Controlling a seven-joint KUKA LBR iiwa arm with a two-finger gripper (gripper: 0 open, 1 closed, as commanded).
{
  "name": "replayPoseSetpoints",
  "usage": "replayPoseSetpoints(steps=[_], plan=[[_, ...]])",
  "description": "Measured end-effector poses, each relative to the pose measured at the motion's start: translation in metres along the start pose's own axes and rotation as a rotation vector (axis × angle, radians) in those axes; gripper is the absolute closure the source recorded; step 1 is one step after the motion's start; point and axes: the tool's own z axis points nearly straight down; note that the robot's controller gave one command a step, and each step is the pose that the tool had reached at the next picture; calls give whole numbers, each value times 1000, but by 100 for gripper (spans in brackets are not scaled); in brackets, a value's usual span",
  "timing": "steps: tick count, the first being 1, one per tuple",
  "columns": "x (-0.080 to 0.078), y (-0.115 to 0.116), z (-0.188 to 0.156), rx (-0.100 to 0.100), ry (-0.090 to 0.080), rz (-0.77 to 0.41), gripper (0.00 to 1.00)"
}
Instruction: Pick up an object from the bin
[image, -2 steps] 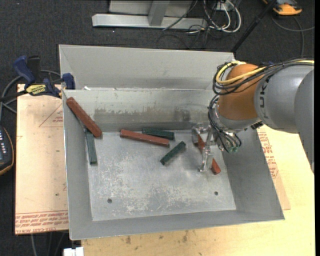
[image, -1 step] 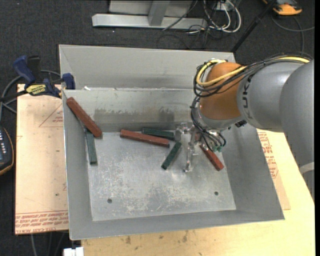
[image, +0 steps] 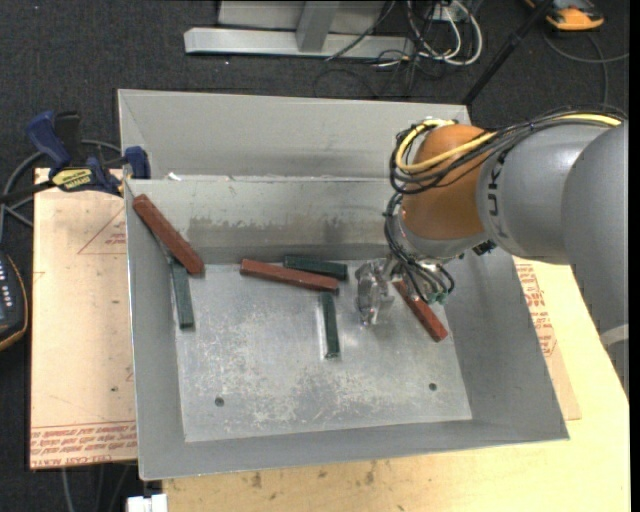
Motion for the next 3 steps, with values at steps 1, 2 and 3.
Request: replayPoseSetpoints(steps=[1, 2, 3], plan=[[0, 0, 0, 0, -1, 0, 0], [0, 0, 0, 0, 0, 0, 100], [0, 0, 0, 0, 0, 0, 0]])
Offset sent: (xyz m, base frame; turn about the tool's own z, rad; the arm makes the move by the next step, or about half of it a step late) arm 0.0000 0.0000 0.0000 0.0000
